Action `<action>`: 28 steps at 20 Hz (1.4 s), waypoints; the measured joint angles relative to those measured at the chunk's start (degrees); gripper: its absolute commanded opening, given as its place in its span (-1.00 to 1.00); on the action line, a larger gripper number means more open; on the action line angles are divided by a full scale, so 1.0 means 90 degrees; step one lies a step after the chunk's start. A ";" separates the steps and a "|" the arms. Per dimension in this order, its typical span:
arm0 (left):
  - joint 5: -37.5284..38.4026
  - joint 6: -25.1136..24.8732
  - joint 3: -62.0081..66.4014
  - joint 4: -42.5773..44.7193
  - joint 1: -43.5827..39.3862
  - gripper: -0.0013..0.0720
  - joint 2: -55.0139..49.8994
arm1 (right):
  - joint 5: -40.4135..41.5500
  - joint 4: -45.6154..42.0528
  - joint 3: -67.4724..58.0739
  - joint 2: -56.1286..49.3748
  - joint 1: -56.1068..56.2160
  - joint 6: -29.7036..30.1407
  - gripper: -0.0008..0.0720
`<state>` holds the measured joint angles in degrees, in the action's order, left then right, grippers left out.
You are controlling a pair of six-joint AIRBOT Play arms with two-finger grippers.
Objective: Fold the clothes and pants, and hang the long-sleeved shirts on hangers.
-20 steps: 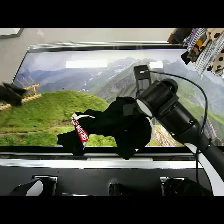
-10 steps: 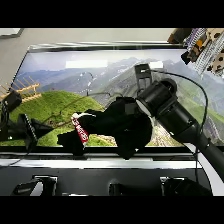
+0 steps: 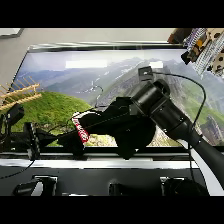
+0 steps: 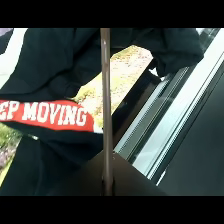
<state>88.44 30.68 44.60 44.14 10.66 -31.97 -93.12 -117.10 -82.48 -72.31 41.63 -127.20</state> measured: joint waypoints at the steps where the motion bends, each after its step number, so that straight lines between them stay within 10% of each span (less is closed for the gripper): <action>1: 0.0000 -0.0019 -0.0007 -0.0136 -0.0002 -0.90 0.0007 | -0.0085 -0.0049 0.0000 -0.0002 0.0000 -0.0015 -0.85; 28: 0.0736 -0.0648 -0.0168 -0.1501 0.0661 -0.90 -0.0313 | 0.0068 -0.0811 0.0148 -0.0002 -0.0002 -0.0974 -0.85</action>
<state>95.07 24.84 43.09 30.63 16.60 -34.79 -92.51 -124.40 -81.14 -72.34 41.60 -135.96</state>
